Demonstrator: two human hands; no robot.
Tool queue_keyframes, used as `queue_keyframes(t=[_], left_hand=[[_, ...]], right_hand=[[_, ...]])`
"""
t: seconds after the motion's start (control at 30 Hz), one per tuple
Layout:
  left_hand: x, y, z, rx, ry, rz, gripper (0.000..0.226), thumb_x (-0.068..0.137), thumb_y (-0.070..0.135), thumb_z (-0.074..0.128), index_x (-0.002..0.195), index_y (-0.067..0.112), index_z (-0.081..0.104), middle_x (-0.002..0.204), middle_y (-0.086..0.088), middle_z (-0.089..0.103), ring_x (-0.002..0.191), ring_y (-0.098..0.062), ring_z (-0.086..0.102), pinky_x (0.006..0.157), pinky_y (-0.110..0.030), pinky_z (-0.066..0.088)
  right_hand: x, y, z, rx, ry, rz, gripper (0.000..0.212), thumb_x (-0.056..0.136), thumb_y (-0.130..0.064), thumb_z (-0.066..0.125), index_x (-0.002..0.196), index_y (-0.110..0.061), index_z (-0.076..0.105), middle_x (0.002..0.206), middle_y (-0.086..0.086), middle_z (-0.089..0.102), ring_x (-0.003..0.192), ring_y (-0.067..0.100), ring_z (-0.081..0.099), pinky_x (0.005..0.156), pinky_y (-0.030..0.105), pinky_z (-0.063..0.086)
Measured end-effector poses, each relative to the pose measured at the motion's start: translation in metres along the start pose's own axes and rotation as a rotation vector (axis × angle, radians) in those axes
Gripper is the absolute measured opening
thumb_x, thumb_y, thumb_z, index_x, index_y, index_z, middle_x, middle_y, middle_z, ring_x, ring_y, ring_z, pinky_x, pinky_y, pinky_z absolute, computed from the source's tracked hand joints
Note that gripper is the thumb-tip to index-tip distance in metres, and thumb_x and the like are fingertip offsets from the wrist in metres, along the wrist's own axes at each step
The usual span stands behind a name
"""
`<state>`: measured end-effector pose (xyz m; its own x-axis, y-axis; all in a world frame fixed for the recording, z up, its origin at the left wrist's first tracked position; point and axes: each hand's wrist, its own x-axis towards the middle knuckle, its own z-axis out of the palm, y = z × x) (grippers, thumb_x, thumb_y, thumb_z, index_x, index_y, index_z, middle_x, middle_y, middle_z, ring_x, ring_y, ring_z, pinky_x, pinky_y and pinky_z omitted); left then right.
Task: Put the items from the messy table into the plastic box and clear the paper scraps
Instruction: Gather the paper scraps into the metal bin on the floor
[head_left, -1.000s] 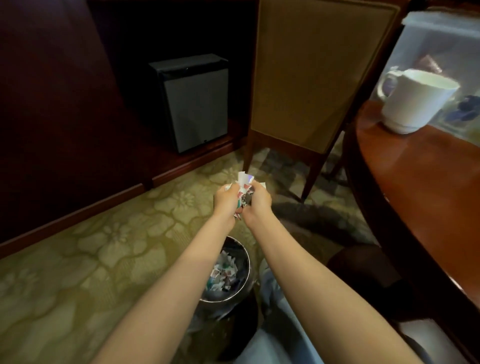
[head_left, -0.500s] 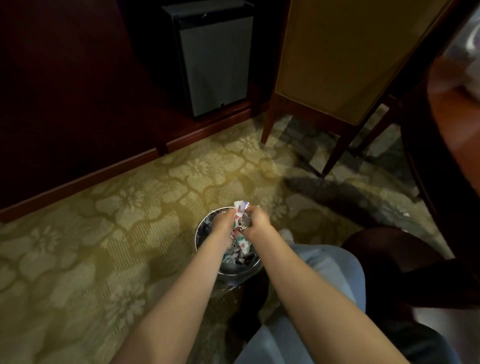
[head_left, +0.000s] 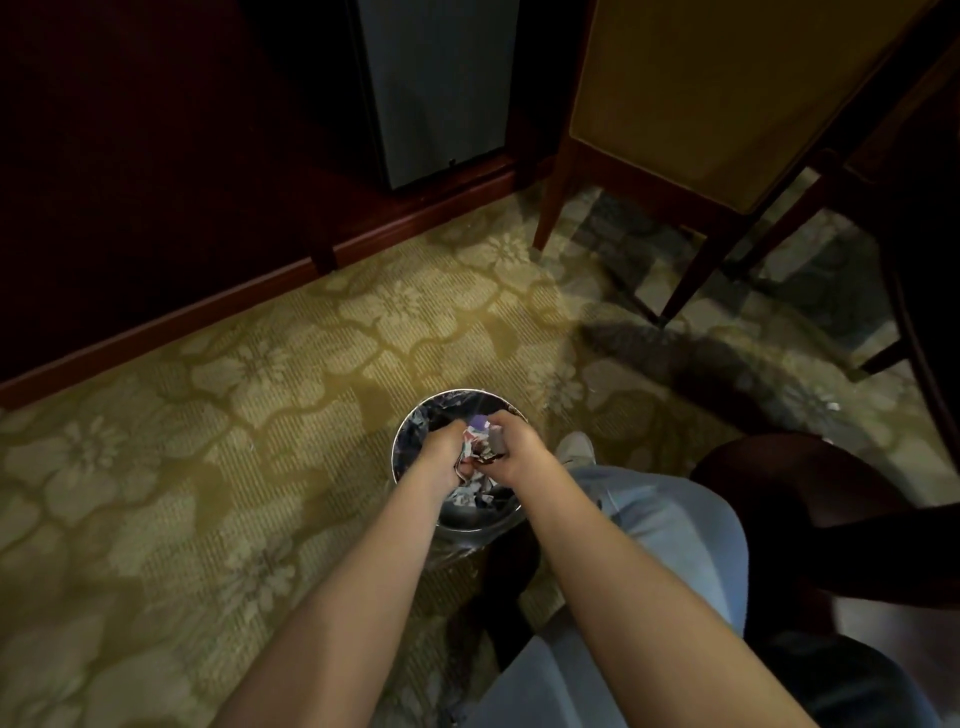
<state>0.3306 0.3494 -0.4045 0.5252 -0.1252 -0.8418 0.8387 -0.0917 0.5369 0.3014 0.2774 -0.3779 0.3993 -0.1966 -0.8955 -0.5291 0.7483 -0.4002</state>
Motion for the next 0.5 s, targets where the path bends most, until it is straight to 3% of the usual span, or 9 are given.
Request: queue_keyframes(t=[0.07,0.13,0.23,0.4,0.47,0.5], left_hand=[[0.003,0.000,-0.002,0.001,0.010,-0.026,0.034,0.096,0.011,0.037,0.063,0.013,0.043,0.048,-0.001,0.041,0.028,-0.007,0.033,0.028,-0.005,0.020],[0.006,0.000,-0.002,-0.005,0.025,-0.045,0.034,0.097,0.015,0.039,0.064,0.013,0.044,0.050,-0.001,0.041,0.026,-0.006,0.034,0.028,-0.006,0.021],[0.009,0.000,-0.003,-0.036,0.017,-0.077,0.034,0.097,0.018,0.039,0.064,0.013,0.044,0.040,0.000,0.044,0.021,-0.006,0.035,0.028,-0.007,0.024],[0.006,0.002,-0.002,-0.055,0.019,-0.089,0.039,0.100,0.018,0.031,0.062,0.011,0.039,0.028,0.001,0.041,0.018,-0.009,0.036,0.028,-0.006,0.025],[0.001,0.003,0.002,-0.086,-0.011,-0.087,0.038,0.100,0.017,0.029,0.066,0.009,0.041,0.041,-0.007,0.050,0.033,-0.017,0.049,0.036,-0.015,0.038],[-0.002,0.004,0.002,-0.101,-0.009,-0.099,0.036,0.100,0.018,0.030,0.070,0.008,0.044,0.057,-0.011,0.054,0.048,-0.021,0.053,0.049,-0.024,0.045]], right_hand=[[-0.002,-0.001,-0.001,0.021,-0.011,0.020,0.025,0.094,-0.008,0.039,0.071,-0.004,0.048,0.072,0.012,0.050,0.063,0.022,0.048,0.064,0.032,0.042],[0.003,-0.001,-0.005,0.041,-0.017,0.023,0.024,0.095,-0.009,0.042,0.072,-0.005,0.047,0.079,0.012,0.051,0.066,0.022,0.047,0.081,0.039,0.044],[0.005,-0.004,-0.011,0.026,0.003,0.015,0.023,0.095,-0.010,0.043,0.073,-0.007,0.045,0.080,0.009,0.046,0.069,0.021,0.043,0.102,0.042,0.038],[0.003,-0.006,-0.015,0.030,0.007,0.059,0.019,0.096,-0.014,0.044,0.080,-0.004,0.048,0.081,0.012,0.045,0.070,0.023,0.047,0.097,0.039,0.042],[0.003,-0.007,-0.016,0.044,-0.003,0.056,0.017,0.097,-0.015,0.043,0.102,-0.001,0.052,0.079,0.013,0.042,0.087,0.027,0.056,0.096,0.037,0.043],[0.004,-0.007,-0.017,0.043,-0.010,0.045,0.026,0.097,-0.015,0.044,0.117,0.000,0.050,0.082,0.013,0.043,0.106,0.031,0.056,0.099,0.038,0.043]])
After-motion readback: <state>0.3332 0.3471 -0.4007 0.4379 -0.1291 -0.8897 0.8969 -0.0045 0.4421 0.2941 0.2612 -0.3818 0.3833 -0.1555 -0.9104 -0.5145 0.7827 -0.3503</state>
